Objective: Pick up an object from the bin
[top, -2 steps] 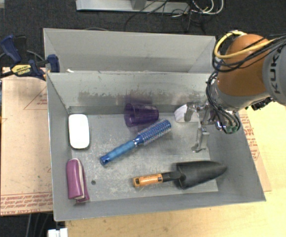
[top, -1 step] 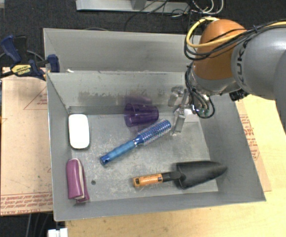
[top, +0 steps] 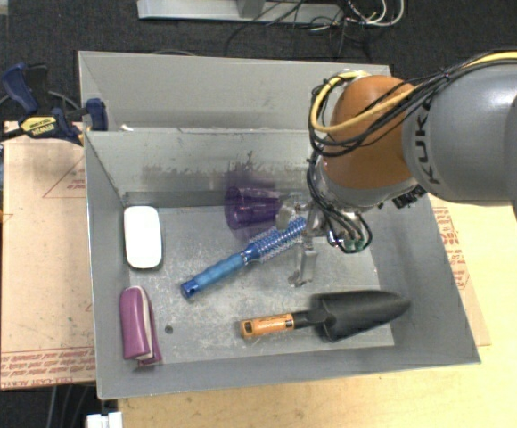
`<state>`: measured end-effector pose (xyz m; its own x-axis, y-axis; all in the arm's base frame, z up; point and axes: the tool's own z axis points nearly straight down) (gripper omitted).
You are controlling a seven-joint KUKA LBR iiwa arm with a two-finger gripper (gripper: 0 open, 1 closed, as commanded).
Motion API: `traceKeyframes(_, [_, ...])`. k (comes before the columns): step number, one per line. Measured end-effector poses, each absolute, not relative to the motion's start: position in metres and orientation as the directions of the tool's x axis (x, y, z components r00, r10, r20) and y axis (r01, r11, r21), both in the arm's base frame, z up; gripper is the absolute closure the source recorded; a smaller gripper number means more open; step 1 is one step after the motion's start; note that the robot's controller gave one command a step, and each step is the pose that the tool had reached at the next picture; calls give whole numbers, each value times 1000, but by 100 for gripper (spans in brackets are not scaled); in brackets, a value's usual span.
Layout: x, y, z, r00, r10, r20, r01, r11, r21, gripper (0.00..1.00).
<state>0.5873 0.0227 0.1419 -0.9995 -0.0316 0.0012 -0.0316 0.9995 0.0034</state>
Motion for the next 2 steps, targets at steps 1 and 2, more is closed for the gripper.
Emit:
traceKeyframes(1, [595, 9, 74, -999, -45, -21, -45, 999, 3, 0])
traceKeyframes(2, [604, 40, 74, -974, 225, 16, 225, 974, -9, 0])
